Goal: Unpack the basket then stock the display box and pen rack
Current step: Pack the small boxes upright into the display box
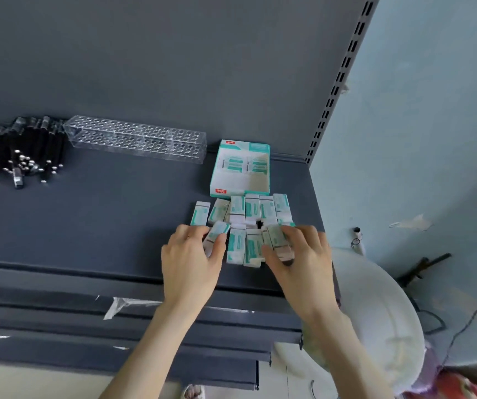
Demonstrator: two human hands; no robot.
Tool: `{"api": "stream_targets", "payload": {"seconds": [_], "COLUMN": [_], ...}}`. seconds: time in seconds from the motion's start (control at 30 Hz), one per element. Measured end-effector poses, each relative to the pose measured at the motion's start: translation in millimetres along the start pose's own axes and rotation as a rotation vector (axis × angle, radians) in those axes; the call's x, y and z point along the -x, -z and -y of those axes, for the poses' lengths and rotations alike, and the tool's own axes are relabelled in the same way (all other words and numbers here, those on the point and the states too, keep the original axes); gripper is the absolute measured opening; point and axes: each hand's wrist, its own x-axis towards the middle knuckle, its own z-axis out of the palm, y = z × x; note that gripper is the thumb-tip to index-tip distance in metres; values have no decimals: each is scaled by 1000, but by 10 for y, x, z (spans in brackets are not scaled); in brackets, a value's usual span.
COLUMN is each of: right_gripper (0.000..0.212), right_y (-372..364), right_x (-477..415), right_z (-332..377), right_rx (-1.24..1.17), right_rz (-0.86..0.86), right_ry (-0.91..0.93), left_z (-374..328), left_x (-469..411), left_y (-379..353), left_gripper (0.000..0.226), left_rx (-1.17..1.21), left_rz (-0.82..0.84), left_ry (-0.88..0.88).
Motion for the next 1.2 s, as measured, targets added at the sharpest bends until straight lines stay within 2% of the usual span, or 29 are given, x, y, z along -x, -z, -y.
{"api": "stream_targets", "payload": {"seconds": [0.2, 0.3, 0.47, 0.6, 0.77, 0.9, 1.0, 1.07, 1.13, 1.2], "right_gripper": [38, 42, 36, 30, 33, 18, 14, 12, 11, 11], "right_y": [10, 19, 37, 75, 132, 78, -47, -142, -233, -323], "right_x": [-26, -33, -51, -77, -301, -537, -722, -844, -963, -1075], "right_z": [58, 90, 124, 152, 245, 330, 342, 371, 400, 420], "right_rx": [-143, -221, -328, -496, -853, -1115, -1153, -1173, -1192, -1175], "right_rz": [35, 64, 21, 13, 165, 211, 190, 199, 209, 222], "right_ry": [-139, -226, -249, -267, -244, -203, -192, -179, -173, -167], "left_z": [-2, 18, 57, 38, -111, -148, -107, -57, 1, 76], "left_x": [7, 0, -1, -7, -100, -317, -554, -733, -931, -1130], "left_y": [3, 21, 80, 147, 225, 203, 181, 191, 206, 200], "left_gripper": [13, 7, 12, 14, 11, 13, 26, 22, 22, 36], "left_rx": [81, 232, 450, 573, 901, 1044, 1086, 1098, 1120, 1115], "left_rz": [-49, -36, -14, -11, 191, 306, 455, 536, 576, 601], "left_ry": [38, 107, 207, 203, 136, 207, 242, 267, 308, 356]}}
